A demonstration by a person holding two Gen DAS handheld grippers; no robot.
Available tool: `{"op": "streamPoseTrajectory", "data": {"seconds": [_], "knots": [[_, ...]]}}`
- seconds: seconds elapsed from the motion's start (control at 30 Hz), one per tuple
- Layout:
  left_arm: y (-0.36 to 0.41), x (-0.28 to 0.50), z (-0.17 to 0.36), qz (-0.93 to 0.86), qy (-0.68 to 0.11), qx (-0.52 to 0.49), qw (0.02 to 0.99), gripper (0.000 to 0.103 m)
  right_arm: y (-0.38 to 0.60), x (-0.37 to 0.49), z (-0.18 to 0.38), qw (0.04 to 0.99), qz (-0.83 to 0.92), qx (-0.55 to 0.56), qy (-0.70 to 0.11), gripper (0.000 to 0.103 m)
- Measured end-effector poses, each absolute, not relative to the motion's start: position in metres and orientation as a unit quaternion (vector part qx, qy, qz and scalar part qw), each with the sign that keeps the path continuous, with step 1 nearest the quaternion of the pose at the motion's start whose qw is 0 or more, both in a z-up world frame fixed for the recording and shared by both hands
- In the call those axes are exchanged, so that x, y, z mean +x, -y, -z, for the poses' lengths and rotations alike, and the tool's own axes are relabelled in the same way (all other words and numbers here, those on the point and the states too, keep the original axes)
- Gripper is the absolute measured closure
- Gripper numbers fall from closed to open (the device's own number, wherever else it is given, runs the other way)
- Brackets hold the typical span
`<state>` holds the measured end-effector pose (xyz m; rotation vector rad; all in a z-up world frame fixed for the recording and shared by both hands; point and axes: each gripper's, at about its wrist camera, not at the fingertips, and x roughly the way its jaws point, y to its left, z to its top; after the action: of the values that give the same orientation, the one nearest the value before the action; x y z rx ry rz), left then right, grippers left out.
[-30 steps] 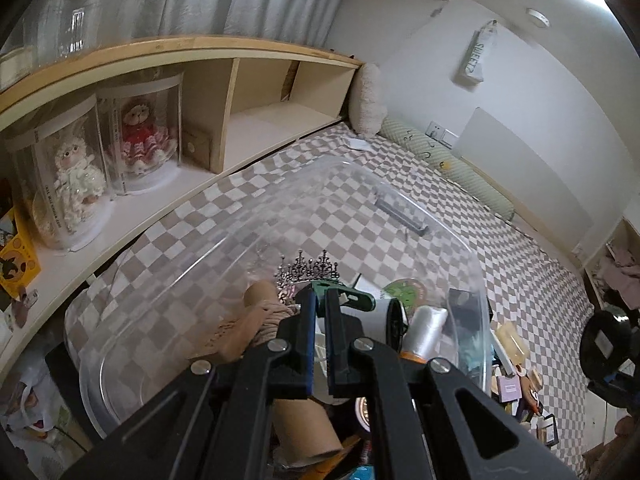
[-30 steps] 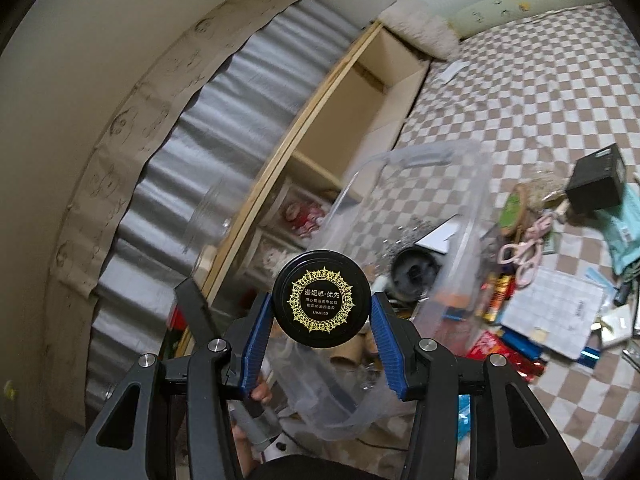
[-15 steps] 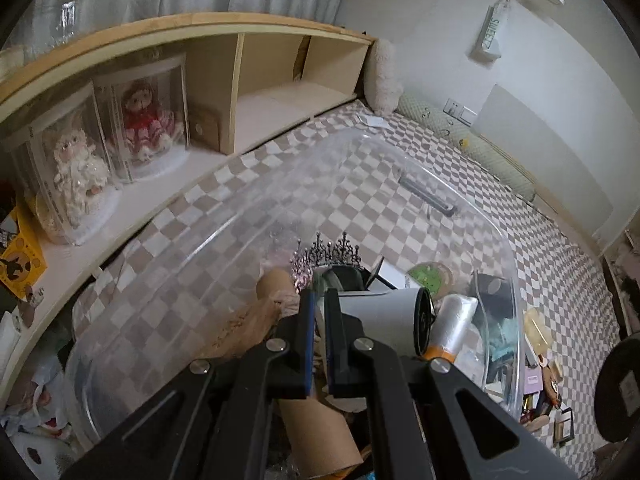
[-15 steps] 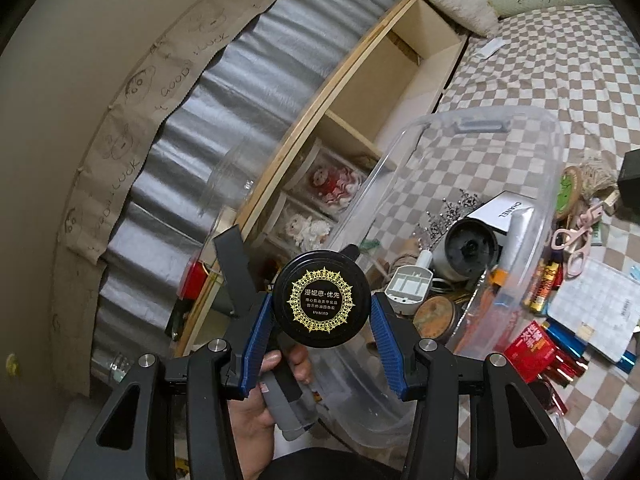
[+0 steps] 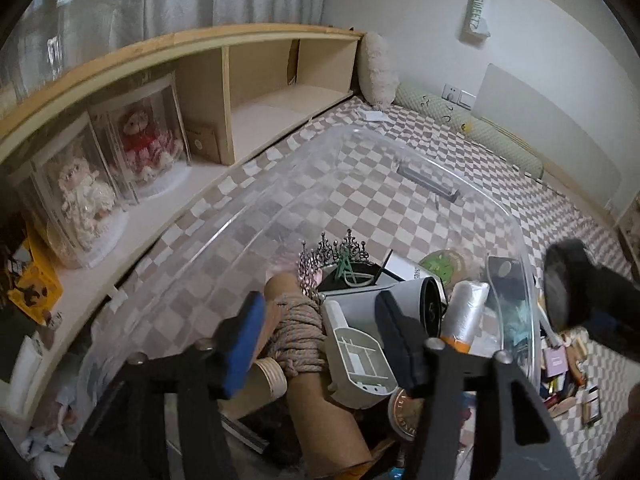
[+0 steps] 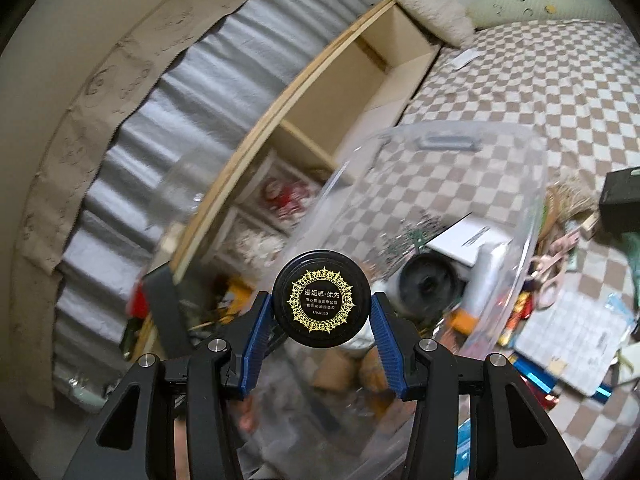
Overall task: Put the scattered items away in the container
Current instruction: 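Lower the black tin into the clear box and open the right gripper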
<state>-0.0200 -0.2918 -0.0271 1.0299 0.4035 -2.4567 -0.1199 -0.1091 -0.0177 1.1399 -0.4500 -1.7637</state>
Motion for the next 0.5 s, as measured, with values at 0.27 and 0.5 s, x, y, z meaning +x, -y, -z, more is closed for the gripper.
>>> {"op": "streamPoseTrajectory", "data": {"seconds": [0.27,0.5], "knots": [[0.286,-0.024,0.029,0.889,-0.118,0.38,0.225,0.045,0.129,-0.149,0.031,0.438,0.747,0.474,0.161,0.053],[0.286,-0.025,0.032,0.889,-0.114,0.388,0.215,0.044,0.155,-0.166,0.045,0.401,0.767,0.491,0.103,0.053]]}}
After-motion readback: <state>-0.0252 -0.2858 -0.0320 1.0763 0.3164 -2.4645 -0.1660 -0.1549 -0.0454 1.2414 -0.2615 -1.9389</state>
